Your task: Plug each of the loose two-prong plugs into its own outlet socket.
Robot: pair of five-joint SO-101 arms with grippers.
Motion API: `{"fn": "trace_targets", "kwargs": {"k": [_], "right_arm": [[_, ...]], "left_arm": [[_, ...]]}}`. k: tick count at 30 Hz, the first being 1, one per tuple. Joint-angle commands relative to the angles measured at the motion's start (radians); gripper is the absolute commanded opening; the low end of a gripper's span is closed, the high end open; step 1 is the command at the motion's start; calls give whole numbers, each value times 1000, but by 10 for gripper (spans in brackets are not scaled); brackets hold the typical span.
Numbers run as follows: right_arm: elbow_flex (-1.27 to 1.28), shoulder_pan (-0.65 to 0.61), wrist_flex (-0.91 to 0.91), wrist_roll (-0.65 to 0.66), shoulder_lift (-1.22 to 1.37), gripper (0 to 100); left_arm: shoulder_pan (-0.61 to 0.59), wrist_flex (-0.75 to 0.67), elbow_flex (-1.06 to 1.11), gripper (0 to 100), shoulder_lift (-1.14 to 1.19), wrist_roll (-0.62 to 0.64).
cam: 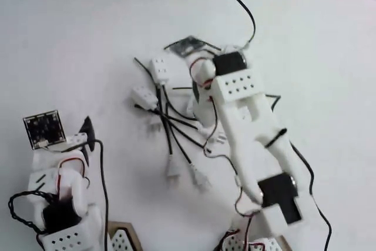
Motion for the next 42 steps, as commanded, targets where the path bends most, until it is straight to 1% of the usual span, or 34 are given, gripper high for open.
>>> {"fn": "trace_targets", "kwargs": {"k": [1,5,9,13,17,22,26,29,34,39,42], "right_arm": [[204,-10,-145,95,-105,218],[373,-12,-289,210,-104,218],[456,-12,-384,272,-104,218],[496,-16,-466,278,-102,218],[535,-70,-518,272,-102,218],[532,-79,-611,270,-7,218],[531,-45,-688,276,85,156],[505,-15,-694,276,114,125],[500,18,-694,278,113,123],[500,21,-693,278,111,125],[463,21,-624,278,113,126]], "left_arm": [[-2,-20,-8,249,-13,0],[-2,-23,-2,249,-13,0],[-2,-29,6,249,-13,-2],[-2,-29,8,249,-13,-2],[-2,-29,8,249,-13,-2],[-2,-29,9,249,-13,-2],[-2,-29,9,249,-13,-2],[-1,-29,9,249,-13,-2],[-1,-29,9,249,-13,-2],[-1,-29,9,249,-13,-2],[-1,-29,9,249,-13,-2]]}}
